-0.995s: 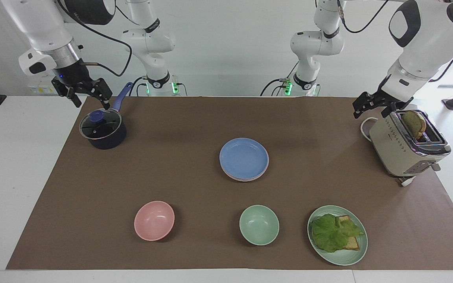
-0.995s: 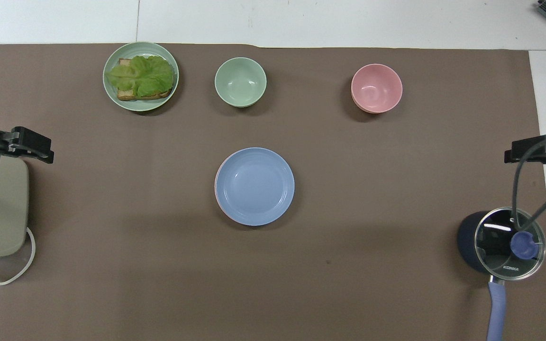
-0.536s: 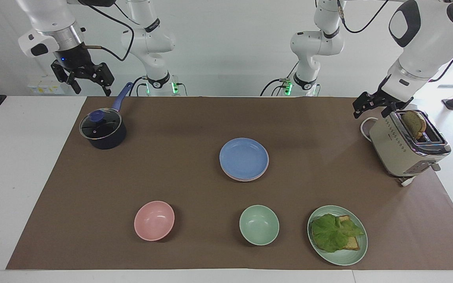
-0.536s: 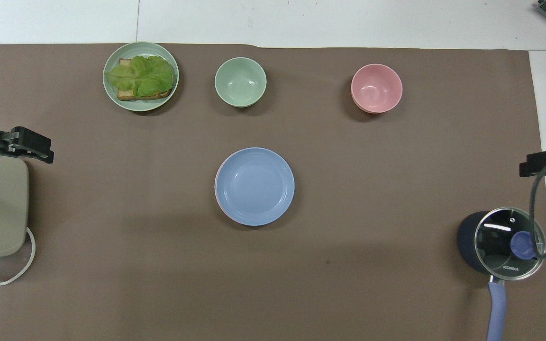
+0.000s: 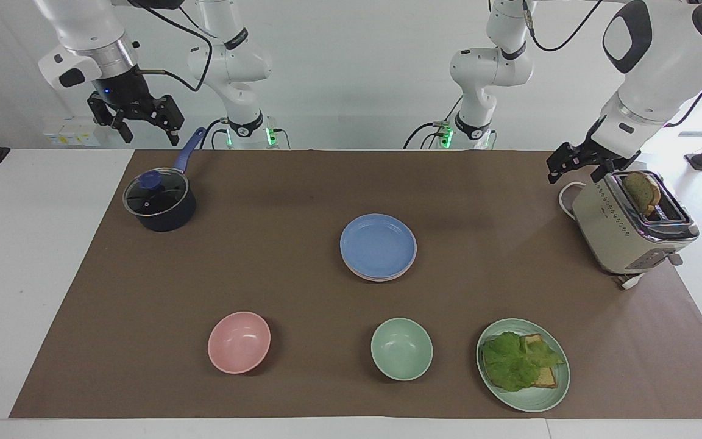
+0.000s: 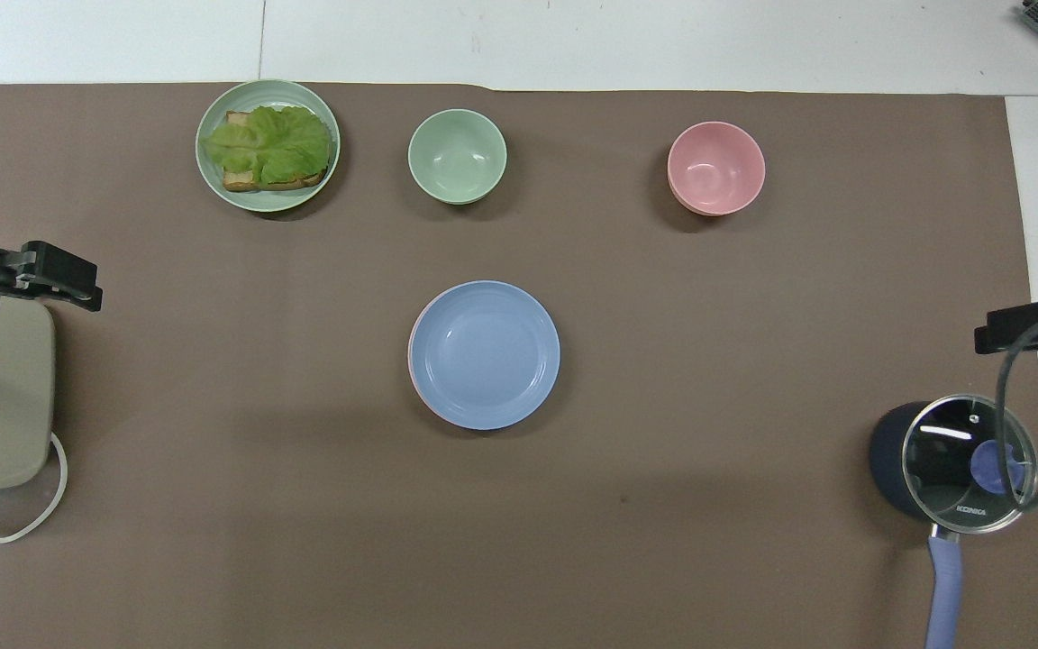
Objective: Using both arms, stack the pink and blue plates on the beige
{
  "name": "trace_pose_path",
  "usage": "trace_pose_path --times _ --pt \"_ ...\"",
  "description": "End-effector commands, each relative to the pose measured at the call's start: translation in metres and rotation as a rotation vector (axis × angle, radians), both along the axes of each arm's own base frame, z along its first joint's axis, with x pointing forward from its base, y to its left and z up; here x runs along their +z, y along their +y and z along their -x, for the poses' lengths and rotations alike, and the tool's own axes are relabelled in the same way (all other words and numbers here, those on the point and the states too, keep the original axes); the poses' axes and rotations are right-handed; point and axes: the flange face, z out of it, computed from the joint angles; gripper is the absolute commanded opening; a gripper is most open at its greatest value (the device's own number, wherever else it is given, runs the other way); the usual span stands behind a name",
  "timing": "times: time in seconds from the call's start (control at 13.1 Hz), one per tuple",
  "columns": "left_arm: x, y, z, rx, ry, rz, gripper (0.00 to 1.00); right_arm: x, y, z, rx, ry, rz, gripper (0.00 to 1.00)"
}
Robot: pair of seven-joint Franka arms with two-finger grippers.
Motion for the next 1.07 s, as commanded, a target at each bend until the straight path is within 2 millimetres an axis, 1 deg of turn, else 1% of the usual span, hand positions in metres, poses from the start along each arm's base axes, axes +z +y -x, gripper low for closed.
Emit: trace_pose_path --times 0.0,0.31,0.46,0.54,0.69,1.0 --pt "0.0047 0.0032 0.0039 -0.005 0.003 -0.015 1.0 0.0 0.0034 0.0081 0.031 -0.001 -0.015 1.0" --pt "0.0047 0.0032 0.0039 -0.005 0.003 -0.015 1.0 0.0025 0.0041 0.0082 0.065 0.001 -0.019 1.0" --pt "0.0048 0.0032 0.0037 -0.005 0.002 -0.015 1.0 0.002 0.0005 0.0075 0.055 -0.001 -0.024 1.0" --pt "0.0047 0.0032 0.0039 -0.005 0.003 -0.015 1.0 0.003 -0.0043 0.0064 0.051 -0.012 -0.016 1.0" --pt "0.0048 0.0032 0.0037 -0.006 0.002 -0.015 1.0 -0.0009 0.004 0.0135 0.063 0.002 -0.014 1.0" --pt "0.0047 0.0032 0.0039 -0.005 0.003 -0.015 1.0 -0.004 0.0014 0.0104 0.069 0.003 0.003 1.0"
